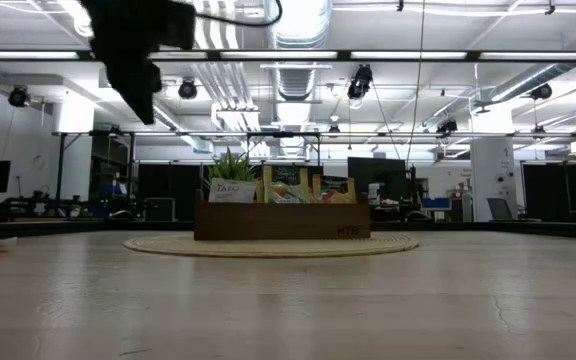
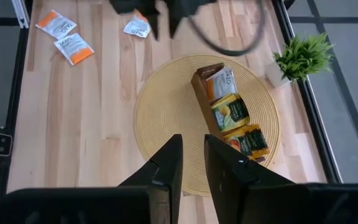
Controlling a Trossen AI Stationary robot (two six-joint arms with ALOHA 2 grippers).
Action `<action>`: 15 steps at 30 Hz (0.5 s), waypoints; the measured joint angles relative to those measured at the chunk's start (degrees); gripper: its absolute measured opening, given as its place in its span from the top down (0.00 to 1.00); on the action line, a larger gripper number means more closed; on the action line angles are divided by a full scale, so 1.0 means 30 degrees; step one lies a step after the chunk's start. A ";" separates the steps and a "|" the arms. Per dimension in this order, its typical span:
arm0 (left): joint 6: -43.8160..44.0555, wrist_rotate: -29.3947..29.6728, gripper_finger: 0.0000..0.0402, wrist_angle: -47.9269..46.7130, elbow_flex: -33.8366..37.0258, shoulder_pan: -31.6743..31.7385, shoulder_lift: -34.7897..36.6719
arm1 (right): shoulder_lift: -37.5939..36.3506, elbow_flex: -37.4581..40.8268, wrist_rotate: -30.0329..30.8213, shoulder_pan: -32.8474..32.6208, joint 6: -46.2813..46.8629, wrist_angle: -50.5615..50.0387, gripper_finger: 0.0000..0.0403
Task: Pick & Place Tea
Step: Put the white tea bag into the left section of the wooden organizer
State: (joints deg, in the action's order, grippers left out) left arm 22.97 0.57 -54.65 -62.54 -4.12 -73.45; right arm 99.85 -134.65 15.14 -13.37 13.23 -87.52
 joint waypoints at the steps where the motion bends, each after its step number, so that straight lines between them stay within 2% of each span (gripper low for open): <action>1: -0.0247 -0.0005 0.65 -0.0252 0.0000 -0.0511 0.0188 | 0.0000 0.0000 0.0000 0.0000 -0.0033 -0.0002 0.84; 8: -0.1742 -0.0009 0.65 -0.2803 0.0013 -0.3051 0.1150 | 0.0000 0.0000 0.0000 0.0000 -0.0041 -0.0009 0.84; 15: -0.2896 0.0004 0.65 -0.4178 0.0358 -0.3286 0.1163 | 0.0000 0.0000 -0.0007 -0.0056 0.0047 -0.0022 0.84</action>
State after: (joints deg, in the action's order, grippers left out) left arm 14.28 0.58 -67.18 -61.47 -13.98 -69.96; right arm 99.85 -134.65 15.11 -13.53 13.37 -87.59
